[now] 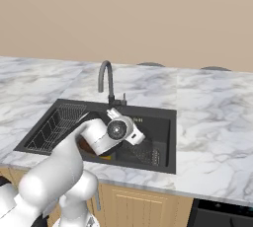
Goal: Pick the jar and bowl and place them in the sink. Then turn on the water.
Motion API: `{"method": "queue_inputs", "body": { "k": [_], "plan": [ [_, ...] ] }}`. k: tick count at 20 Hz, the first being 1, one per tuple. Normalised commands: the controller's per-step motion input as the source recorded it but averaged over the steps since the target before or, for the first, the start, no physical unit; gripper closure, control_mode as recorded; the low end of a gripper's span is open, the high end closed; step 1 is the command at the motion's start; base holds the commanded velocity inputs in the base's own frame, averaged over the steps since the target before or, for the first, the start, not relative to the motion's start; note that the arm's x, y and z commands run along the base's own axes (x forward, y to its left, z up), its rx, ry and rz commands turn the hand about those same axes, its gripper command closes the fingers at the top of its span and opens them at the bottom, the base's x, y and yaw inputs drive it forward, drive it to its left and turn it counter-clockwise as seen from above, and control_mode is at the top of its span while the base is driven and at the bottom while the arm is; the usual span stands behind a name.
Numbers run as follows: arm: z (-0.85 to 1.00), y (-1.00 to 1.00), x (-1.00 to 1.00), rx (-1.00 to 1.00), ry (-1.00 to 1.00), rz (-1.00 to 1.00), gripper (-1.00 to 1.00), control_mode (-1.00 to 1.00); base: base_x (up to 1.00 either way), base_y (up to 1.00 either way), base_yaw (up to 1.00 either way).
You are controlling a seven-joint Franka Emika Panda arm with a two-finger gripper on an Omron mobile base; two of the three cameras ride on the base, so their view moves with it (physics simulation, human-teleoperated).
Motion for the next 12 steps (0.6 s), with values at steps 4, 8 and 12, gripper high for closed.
{"method": "queue_inputs", "body": {
  "k": [4,8,12],
  "plan": [
    [0.00,0.49,0.07,-0.19,0.02,0.02,-1.00,-1.00,0.00,0.00,0.00],
    [0.10,0.40,0.00,-0.04,-0.09,0.00,-1.00,-1.00,0.00,0.00,0.00],
    [0.11,0.25,0.01,-0.01,-0.19,0.00,-1.00,-1.00,0.00,0.00,0.00]
  ]
}}
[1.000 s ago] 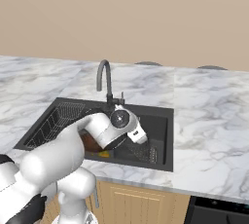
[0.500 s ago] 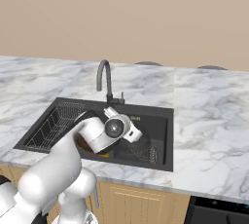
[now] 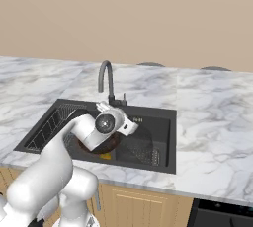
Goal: Pick the jar and bowl and place them in the sink. Then turn on the water.
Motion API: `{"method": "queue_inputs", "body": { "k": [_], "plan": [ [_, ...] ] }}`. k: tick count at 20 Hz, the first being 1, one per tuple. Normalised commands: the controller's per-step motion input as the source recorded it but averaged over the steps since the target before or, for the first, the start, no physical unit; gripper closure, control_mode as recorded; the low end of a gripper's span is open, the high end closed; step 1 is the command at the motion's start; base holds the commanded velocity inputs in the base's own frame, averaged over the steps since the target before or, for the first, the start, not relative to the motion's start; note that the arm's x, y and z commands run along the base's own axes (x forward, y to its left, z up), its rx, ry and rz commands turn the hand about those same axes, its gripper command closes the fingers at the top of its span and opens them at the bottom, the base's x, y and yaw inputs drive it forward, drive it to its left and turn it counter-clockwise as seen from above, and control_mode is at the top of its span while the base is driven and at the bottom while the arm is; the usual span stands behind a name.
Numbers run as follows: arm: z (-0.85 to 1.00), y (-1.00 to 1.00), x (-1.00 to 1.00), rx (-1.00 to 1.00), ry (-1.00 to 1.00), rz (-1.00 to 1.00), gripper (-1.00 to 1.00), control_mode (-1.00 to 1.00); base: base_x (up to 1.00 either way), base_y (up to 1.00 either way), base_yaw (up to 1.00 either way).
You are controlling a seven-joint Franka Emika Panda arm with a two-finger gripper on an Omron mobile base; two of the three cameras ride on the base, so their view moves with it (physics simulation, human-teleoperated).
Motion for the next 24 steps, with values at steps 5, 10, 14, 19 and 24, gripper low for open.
{"method": "queue_inputs", "body": {
  "k": [5,10,14,19,24],
  "plan": [
    [0.00,0.18,0.20,-0.01,-0.16,0.03,-1.00,-1.00,0.00,0.00,0.00],
    [0.00,0.33,0.35,-0.06,-0.12,0.04,-1.00,-1.00,0.00,0.00,0.00],
    [0.00,0.14,0.35,-0.10,-0.13,0.00,-1.00,-1.00,0.00,0.00,0.00],
    [-0.05,-0.01,0.28,-0.11,-0.15,0.01,-1.00,-1.00,0.00,0.00,0.00],
    [-0.01,-0.03,0.18,-0.07,-0.11,0.02,-1.00,-1.00,0.00,0.00,0.00]
  ]
}}
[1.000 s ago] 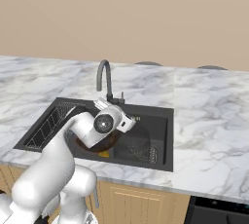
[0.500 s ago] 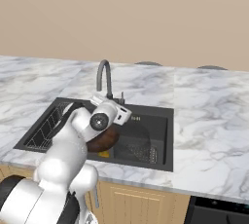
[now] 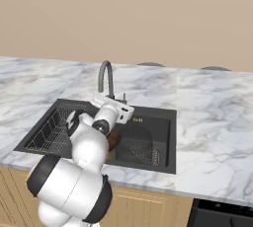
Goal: Pick the jar and bowl and place them in the sink. Then turn on the water.
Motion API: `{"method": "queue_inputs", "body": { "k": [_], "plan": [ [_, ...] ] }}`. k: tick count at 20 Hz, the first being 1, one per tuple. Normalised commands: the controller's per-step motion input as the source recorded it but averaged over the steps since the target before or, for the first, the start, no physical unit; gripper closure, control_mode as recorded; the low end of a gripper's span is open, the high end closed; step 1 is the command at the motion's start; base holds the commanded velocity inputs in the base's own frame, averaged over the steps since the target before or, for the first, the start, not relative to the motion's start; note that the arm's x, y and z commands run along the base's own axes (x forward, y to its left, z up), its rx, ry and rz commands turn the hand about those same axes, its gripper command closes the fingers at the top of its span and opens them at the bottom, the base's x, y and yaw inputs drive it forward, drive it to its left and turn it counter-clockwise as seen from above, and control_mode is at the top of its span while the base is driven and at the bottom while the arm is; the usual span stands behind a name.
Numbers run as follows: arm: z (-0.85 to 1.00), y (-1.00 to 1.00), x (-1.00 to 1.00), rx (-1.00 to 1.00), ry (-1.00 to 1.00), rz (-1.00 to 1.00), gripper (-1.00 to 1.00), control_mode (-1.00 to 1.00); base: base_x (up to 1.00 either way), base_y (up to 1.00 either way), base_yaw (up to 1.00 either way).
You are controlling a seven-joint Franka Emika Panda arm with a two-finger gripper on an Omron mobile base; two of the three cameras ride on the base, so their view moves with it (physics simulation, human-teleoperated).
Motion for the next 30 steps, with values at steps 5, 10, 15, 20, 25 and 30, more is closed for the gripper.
{"method": "queue_inputs", "body": {
  "k": [5,10,15,20,25,30],
  "plan": [
    [-0.02,-0.01,0.13,-0.02,-0.08,0.04,-1.00,-1.00,0.00,0.00,0.00],
    [-0.02,-0.08,0.23,-0.02,-0.04,0.03,-1.00,-1.00,0.00,0.00,0.00],
    [0.00,-0.03,0.09,-0.05,0.00,0.01,-1.00,-1.00,0.00,0.00,0.00],
    [-0.10,0.04,0.00,-0.11,0.00,0.00,-1.00,-1.00,0.00,0.00,0.00],
    [-0.04,0.21,0.02,-0.18,0.00,0.00,-1.00,-1.00,0.00,0.00,0.00],
    [-0.05,0.29,0.05,-0.22,0.00,0.00,-1.00,-1.00,0.00,0.00,0.00]
  ]
}}
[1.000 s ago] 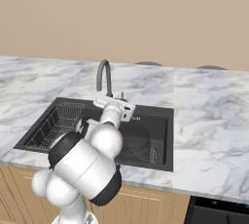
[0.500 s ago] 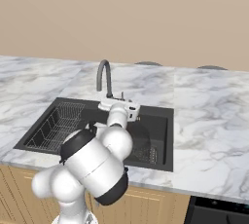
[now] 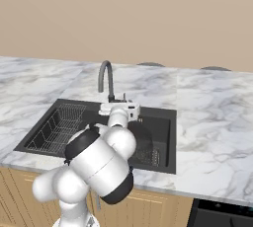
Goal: Pick the jar and bowl and place them in the sink. Then turn on the water.
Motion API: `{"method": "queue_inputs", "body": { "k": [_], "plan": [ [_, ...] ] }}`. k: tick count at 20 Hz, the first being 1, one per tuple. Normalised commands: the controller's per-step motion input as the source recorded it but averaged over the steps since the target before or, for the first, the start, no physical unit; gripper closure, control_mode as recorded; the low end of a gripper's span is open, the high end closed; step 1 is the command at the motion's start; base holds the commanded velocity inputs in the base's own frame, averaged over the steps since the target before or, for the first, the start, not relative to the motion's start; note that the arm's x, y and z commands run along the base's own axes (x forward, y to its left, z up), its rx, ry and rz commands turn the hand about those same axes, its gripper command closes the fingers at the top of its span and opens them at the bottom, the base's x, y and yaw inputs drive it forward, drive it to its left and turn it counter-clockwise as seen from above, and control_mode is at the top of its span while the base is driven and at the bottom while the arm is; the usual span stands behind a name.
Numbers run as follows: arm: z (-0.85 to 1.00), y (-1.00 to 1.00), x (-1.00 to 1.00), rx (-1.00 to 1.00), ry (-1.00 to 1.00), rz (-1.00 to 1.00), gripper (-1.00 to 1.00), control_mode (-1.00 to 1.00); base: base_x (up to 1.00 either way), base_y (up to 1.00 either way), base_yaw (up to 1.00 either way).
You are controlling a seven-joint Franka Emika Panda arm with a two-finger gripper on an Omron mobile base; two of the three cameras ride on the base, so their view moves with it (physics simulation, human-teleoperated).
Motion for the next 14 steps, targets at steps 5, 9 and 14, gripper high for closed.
{"method": "queue_inputs", "body": {
  "k": [5,9,14],
  "plan": [
    [-0.01,0.27,0.06,-0.23,0.01,0.00,-1.00,-1.00,0.00,0.00,0.00],
    [0.00,0.16,0.23,-0.16,0.04,0.00,-1.00,-1.00,0.00,0.00,0.00],
    [0.00,0.15,0.41,-0.10,0.03,0.00,-1.00,-1.00,0.00,0.00,0.00]
  ]
}}
